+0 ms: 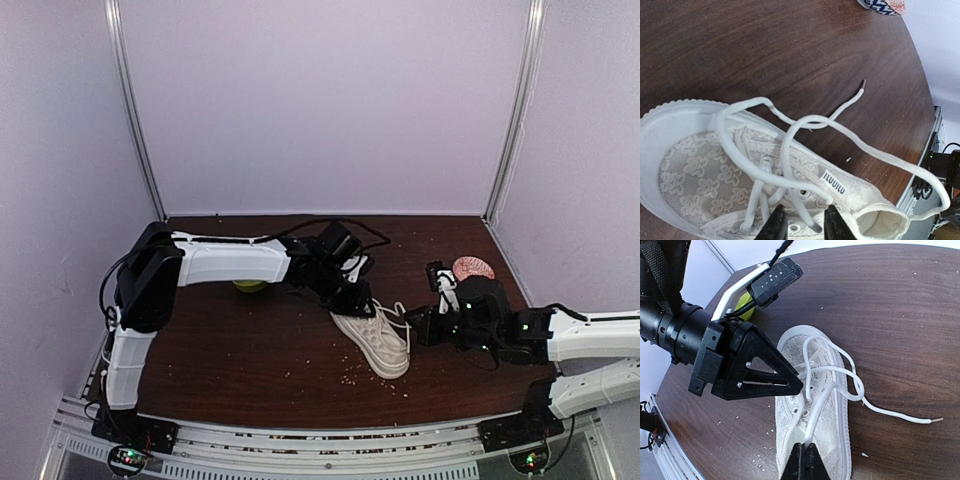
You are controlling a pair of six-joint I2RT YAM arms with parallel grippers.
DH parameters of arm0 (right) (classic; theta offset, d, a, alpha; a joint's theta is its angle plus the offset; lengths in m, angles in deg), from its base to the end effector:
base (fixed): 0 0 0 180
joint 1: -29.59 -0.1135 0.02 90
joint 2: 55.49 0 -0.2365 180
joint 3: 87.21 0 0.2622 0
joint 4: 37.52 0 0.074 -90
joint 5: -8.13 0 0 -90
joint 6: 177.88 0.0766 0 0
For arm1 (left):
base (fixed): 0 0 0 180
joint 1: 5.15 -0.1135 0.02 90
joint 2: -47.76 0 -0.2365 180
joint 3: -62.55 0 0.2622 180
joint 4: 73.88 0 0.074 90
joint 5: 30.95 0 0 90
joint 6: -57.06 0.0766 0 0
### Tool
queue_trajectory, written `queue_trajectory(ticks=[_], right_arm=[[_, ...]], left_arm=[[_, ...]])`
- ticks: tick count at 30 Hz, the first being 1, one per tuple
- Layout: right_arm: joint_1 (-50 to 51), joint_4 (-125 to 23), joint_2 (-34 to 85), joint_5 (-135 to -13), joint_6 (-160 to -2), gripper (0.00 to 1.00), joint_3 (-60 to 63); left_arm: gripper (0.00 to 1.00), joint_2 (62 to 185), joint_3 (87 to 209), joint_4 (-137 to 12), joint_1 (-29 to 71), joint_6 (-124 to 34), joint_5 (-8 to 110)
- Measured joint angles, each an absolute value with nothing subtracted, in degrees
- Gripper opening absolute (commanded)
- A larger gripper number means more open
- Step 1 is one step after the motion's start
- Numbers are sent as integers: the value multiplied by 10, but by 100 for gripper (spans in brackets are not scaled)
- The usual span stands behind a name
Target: Tie the shoes
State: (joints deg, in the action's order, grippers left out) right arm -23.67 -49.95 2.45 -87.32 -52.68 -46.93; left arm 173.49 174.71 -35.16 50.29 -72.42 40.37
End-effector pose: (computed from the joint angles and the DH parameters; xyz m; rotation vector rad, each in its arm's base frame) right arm 0.1699 0.2155 0.1591 -0.2862 2.1858 0.8107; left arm 0.2649 -0.4279 0.1280 0.5360 2.7083 -1.0001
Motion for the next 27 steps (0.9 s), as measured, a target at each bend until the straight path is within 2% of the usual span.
queue_trajectory(ticks=[4, 9, 11, 18, 27], right_arm=[[-237, -497, 28, -873, -526, 0, -469], [-237, -497, 29, -868, -528, 0, -469], [-237, -497, 29, -862, -532, 0, -469], [-236, -501, 37, -844, -563, 0, -452], [-202, -491, 110, -827, -614, 0, -334]], left_arm=[[27, 1759, 1776, -352, 503, -724, 399], [12, 1775, 1788, -351, 503, -724, 399], [9, 1774, 1787, -352, 503, -723, 405], [8, 1714, 1699, -393, 503, -726, 435], [7, 1668, 1666, -429, 503, -730, 443]])
